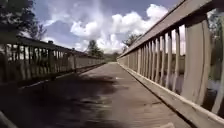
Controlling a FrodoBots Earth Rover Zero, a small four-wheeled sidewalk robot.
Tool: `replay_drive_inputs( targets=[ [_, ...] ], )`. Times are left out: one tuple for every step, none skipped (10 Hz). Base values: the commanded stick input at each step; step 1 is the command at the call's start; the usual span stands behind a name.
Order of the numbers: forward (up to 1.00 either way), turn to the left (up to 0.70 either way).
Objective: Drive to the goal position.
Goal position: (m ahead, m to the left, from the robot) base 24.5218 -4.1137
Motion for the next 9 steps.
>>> replay_drive_inputs(
  targets=[
    [0.85, 0.00],
    [0.85, 0.00],
    [0.85, 0.00],
    [0.85, 0.00],
    [0.85, 0.00],
    [0.85, 0.00],
    [0.85, 0.00],
    [0.85, 0.00],
    [0.85, 0.00]
  ],
)
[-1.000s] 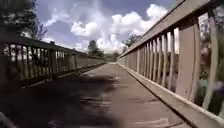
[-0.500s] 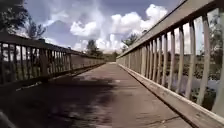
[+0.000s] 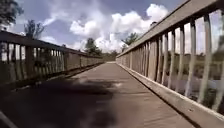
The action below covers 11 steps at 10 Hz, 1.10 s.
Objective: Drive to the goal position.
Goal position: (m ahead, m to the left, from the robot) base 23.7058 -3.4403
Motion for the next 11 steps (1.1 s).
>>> replay_drive_inputs(
  targets=[
    [0.85, 0.00],
    [0.85, 0.00],
    [0.85, 0.00],
    [0.85, 0.00],
    [0.85, 0.00],
    [0.85, 0.00],
    [0.85, 0.00],
    [0.85, 0.00],
    [0.85, 0.00],
    [0.85, 0.00],
    [0.85, 0.00]
  ],
)
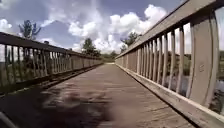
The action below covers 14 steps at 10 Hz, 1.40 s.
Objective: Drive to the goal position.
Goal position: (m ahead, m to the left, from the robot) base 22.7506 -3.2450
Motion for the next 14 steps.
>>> replay_drive_inputs(
  targets=[
    [0.85, 0.00],
    [0.85, 0.00],
    [0.85, 0.00],
    [0.85, 0.00],
    [0.85, 0.00],
    [0.85, 0.00],
    [0.85, 0.00],
    [0.85, 0.00],
    [0.85, 0.00],
    [0.85, 0.00],
    [0.85, 0.00],
    [0.85, 0.00],
    [0.85, 0.00],
    [0.85, 0.00]
  ],
)
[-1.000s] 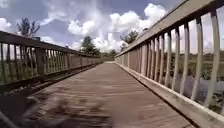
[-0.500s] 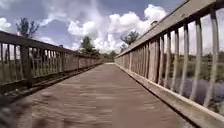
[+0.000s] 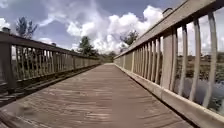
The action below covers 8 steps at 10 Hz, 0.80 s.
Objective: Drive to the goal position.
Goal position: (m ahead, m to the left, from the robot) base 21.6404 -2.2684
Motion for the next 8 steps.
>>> replay_drive_inputs(
  targets=[
    [0.85, 0.00],
    [0.85, 0.00],
    [0.85, 0.00],
    [0.85, 0.00],
    [0.85, 0.00],
    [0.85, 0.00],
    [0.85, 0.00],
    [0.85, 0.00]
  ],
)
